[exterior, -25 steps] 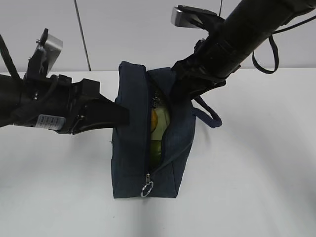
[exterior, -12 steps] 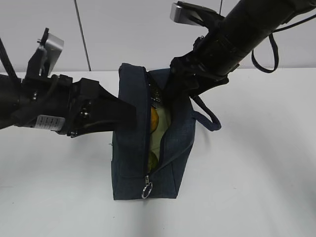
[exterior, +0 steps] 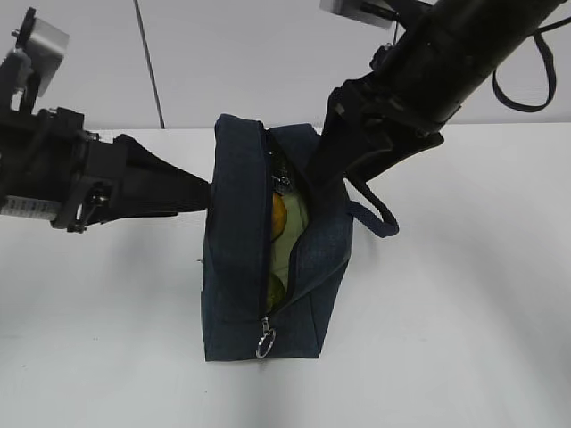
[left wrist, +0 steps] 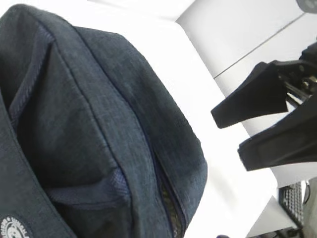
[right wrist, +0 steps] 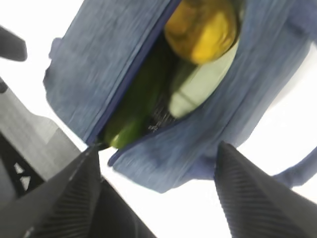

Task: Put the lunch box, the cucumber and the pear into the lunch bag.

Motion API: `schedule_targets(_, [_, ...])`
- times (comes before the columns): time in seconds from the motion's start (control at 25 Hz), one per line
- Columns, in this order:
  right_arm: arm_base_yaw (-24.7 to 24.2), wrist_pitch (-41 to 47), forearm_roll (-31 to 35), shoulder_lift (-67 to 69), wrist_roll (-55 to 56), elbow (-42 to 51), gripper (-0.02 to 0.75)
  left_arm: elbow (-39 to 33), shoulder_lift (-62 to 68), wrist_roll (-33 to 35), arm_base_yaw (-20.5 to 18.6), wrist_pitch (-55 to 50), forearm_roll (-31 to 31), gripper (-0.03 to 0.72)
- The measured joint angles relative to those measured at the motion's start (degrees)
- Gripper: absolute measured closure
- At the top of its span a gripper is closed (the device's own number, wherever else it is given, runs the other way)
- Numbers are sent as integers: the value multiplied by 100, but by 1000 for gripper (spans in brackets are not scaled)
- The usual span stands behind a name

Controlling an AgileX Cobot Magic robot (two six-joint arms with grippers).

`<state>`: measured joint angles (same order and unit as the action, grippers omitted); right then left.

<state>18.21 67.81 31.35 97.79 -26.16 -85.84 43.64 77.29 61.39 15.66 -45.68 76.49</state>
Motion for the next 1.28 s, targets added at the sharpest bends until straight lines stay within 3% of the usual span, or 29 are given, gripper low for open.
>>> schedule_targets(0.52, [0,233,0,-1177,201,163,182,0,-283,0,-5,-284,-959,318])
schedule_targets(0.96, [0,247,0,-3012,214,1965,182,0,-285,0,-5,-462,-1306,321])
schedule_targets(1.28, [0,-637,38,-4074,214,3347,182,0,-291,-5,-5,-537,-1306,368])
